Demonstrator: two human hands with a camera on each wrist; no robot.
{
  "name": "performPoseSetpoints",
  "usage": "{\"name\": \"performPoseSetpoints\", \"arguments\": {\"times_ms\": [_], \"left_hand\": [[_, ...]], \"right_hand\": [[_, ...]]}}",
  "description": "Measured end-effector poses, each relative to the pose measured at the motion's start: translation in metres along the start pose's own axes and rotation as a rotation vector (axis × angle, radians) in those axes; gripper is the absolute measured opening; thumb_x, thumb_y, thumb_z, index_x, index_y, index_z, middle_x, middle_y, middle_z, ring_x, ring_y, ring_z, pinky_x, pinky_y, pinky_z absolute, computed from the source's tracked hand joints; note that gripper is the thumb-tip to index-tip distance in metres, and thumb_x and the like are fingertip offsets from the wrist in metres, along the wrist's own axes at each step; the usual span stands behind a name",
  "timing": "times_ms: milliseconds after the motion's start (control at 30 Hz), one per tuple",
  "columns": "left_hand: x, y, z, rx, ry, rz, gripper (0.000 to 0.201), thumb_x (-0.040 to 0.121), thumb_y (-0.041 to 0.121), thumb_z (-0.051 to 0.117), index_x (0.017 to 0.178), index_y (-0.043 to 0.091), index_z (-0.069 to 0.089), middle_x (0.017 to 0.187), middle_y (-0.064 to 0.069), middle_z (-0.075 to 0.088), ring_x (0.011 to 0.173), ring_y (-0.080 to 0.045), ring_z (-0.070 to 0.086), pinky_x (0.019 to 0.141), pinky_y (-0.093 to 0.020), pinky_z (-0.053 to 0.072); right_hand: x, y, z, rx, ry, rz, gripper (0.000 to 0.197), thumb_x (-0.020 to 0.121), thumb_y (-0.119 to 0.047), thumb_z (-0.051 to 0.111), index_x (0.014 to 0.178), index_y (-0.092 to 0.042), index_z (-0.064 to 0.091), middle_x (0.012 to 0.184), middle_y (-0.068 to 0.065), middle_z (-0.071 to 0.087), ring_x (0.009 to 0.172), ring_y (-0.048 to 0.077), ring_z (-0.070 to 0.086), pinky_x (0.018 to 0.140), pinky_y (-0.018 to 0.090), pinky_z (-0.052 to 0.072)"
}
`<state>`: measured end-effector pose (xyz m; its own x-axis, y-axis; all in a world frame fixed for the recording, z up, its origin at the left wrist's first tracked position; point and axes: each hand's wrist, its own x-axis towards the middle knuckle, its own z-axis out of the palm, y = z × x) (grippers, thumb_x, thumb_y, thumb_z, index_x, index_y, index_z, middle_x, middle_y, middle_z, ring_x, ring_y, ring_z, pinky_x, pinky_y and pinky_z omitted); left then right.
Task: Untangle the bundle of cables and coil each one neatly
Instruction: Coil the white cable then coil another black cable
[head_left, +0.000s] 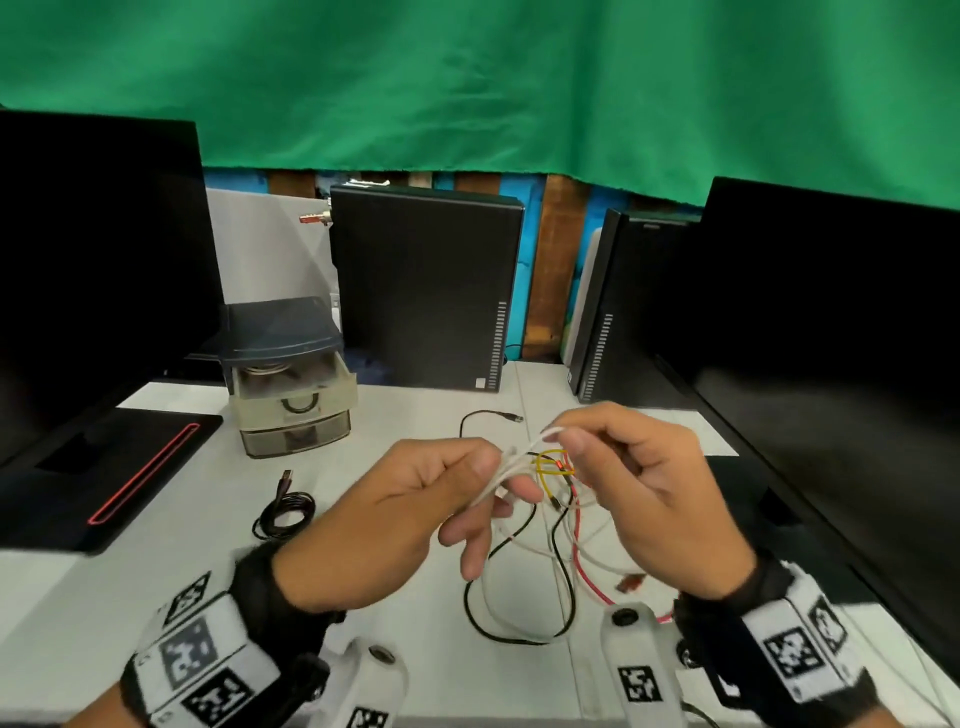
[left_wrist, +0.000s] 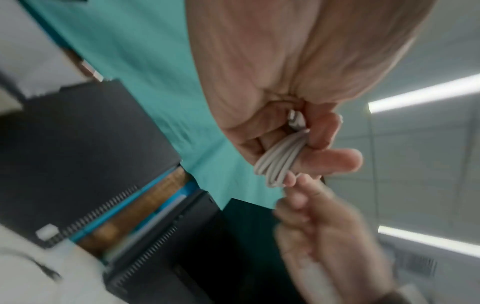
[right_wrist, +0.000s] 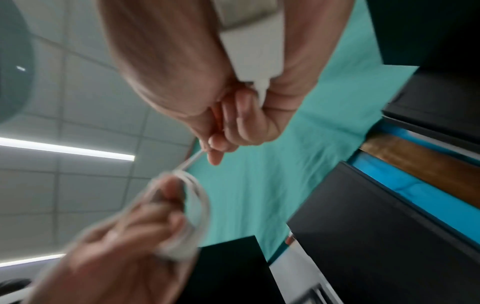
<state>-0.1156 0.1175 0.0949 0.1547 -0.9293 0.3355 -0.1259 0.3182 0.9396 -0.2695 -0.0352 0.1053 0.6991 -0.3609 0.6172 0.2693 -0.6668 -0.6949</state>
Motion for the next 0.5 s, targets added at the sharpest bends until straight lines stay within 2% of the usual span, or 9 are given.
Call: {"name": "performPoseSetpoints", "arguments": {"times_ms": [67, 133, 200, 267, 367, 433, 500], "left_hand": [[0.000, 0.006, 0.000, -0.141, -0.008, 0.032, 0.043, 0.098, 0.050, 0.051, 0.100, 0.014, 0.074, 0.053, 0.010, 0.037, 0.055, -0.015, 0.053, 0.087, -0.025, 0.049], [0.000, 0.010, -0.002, -0.274, 0.036, 0.049, 0.039, 0.093, 0.050, 0.058, 0.094, 0.015, 0.073, 0.052, 0.011, 0.036, 0.052, -0.008, 0.054, 0.083, -0.024, 0.051], [0.001, 0.012, -0.004, -0.389, 0.092, 0.042, 0.036, 0.088, 0.048, 0.064, 0.087, 0.013, 0.072, 0.052, 0.011, 0.036, 0.047, -0.005, 0.051, 0.077, -0.025, 0.053], [0.003, 0.013, -0.004, -0.489, 0.117, 0.011, 0.033, 0.086, 0.046, 0.069, 0.079, 0.013, 0.068, 0.053, 0.010, 0.034, 0.045, -0.005, 0.044, 0.072, -0.026, 0.054], [0.005, 0.014, -0.002, -0.591, 0.173, -0.074, 0.035, 0.092, 0.041, 0.062, 0.070, 0.014, 0.062, 0.056, 0.006, 0.030, 0.047, -0.008, 0.038, 0.064, -0.025, 0.053], [0.009, 0.015, -0.001, -0.640, 0.247, -0.122, 0.037, 0.096, 0.037, 0.054, 0.066, 0.014, 0.059, 0.057, 0.004, 0.029, 0.047, -0.008, 0.036, 0.059, -0.024, 0.052], [0.013, 0.016, -0.002, -0.671, 0.322, -0.148, 0.037, 0.096, 0.034, 0.049, 0.066, 0.013, 0.054, 0.058, 0.003, 0.028, 0.048, -0.008, 0.035, 0.057, -0.022, 0.052]], "right_hand": [[-0.001, 0.010, 0.011, 0.029, 0.013, 0.043, 0.018, 0.096, -0.028, 0.059, 0.094, -0.019, 0.074, 0.067, -0.008, 0.062, 0.058, 0.005, 0.053, 0.058, 0.015, 0.041], [-0.003, 0.015, 0.025, 0.005, -0.013, 0.088, 0.029, 0.093, -0.037, 0.055, 0.091, -0.015, 0.074, 0.069, -0.005, 0.063, 0.061, 0.009, 0.058, 0.061, 0.019, 0.045], [-0.004, 0.019, 0.034, -0.063, -0.034, 0.091, 0.031, 0.094, -0.038, 0.054, 0.090, -0.016, 0.075, 0.076, -0.008, 0.064, 0.073, 0.013, 0.062, 0.069, 0.020, 0.046], [-0.004, 0.022, 0.036, -0.158, -0.060, 0.082, 0.030, 0.094, -0.038, 0.054, 0.096, -0.019, 0.077, 0.085, -0.009, 0.064, 0.084, 0.017, 0.061, 0.074, 0.024, 0.048], [-0.005, 0.026, 0.032, -0.219, -0.065, 0.114, 0.020, 0.095, -0.029, 0.059, 0.097, -0.020, 0.077, 0.084, -0.010, 0.067, 0.083, 0.016, 0.063, 0.070, 0.026, 0.051], [-0.005, 0.024, 0.032, -0.097, -0.033, 0.199, 0.014, 0.096, -0.015, 0.061, 0.092, -0.015, 0.074, 0.080, -0.004, 0.070, 0.078, 0.015, 0.068, 0.068, 0.032, 0.057], [-0.004, 0.019, 0.034, 0.095, -0.006, 0.287, 0.014, 0.097, -0.007, 0.059, 0.091, -0.010, 0.072, 0.081, 0.007, 0.073, 0.077, 0.017, 0.071, 0.067, 0.033, 0.059]]}}
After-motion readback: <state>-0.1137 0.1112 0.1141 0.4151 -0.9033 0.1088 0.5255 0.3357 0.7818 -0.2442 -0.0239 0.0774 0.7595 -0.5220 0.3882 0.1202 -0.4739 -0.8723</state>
